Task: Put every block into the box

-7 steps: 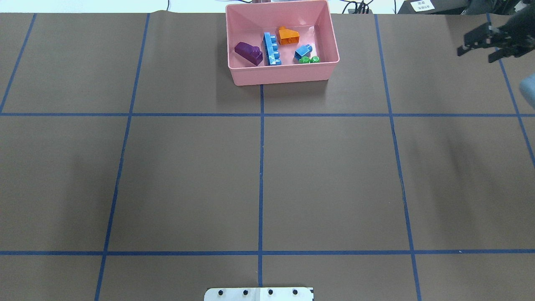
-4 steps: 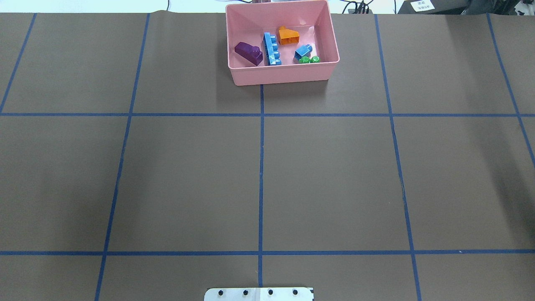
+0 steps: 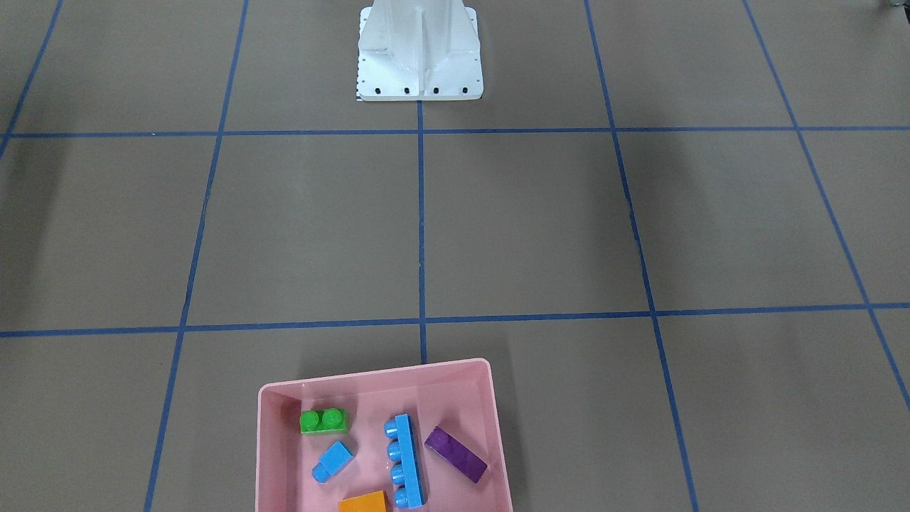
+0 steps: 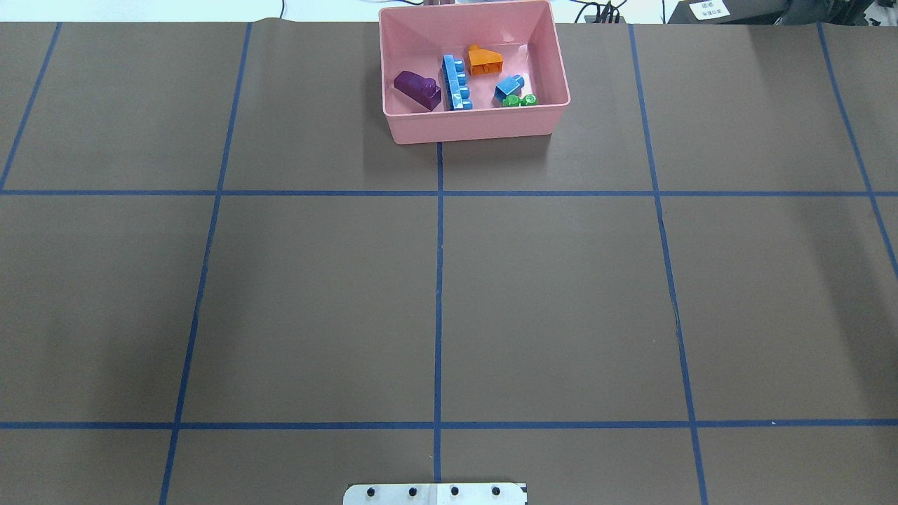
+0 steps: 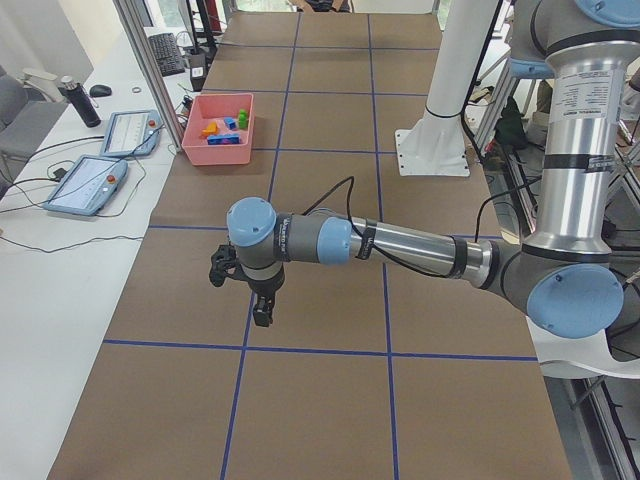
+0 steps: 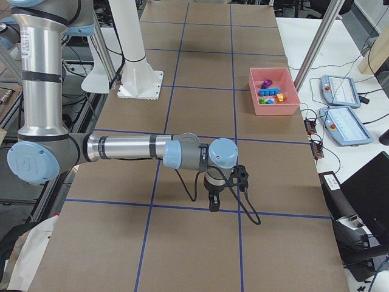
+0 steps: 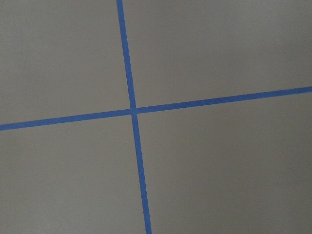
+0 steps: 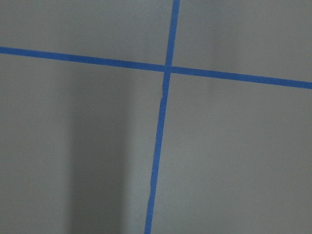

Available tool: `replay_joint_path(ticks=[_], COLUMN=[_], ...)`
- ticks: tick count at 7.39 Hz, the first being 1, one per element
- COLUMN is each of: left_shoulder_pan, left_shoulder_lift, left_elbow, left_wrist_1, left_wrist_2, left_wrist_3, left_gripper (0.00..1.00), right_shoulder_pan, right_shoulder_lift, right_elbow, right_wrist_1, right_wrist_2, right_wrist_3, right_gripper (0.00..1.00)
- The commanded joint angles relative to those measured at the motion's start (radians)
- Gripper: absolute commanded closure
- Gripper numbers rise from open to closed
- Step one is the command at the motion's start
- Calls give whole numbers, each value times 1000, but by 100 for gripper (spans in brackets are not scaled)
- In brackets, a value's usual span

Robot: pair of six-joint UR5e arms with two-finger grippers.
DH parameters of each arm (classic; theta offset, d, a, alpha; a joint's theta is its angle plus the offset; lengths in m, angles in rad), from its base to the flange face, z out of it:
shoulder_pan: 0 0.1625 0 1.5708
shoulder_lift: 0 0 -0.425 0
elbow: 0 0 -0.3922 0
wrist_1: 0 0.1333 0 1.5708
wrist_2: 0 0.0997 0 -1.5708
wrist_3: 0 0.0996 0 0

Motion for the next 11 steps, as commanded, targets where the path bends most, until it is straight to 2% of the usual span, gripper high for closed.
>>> replay_joint_path(ticks=[1,5,7,9,11], left_shoulder_pan=[-2,1,2,2,2], left_shoulder_lift=[30,45,35,45,47], left_elbow=[-8,-8,-17,0,-9], left_wrist_1=[-4,-6,-12,-105,-121], left_wrist_2=[17,11,7,10,15], left_wrist_3=[4,0,4,6,-2], left_gripper=[0,0,0,0,0], right_shoulder_pan=[14,9,7,-9,-17], right_shoulder_lift=[29,26,35,6,8], right_elbow=[16,7,1,3,13], right_wrist_1=[-72,-59,-58,-56,-21], right_wrist_2=[-29,-17,45,50,40], right_wrist_3=[-33,-25,-19,-27,-15], right_gripper=[0,0,0,0,0])
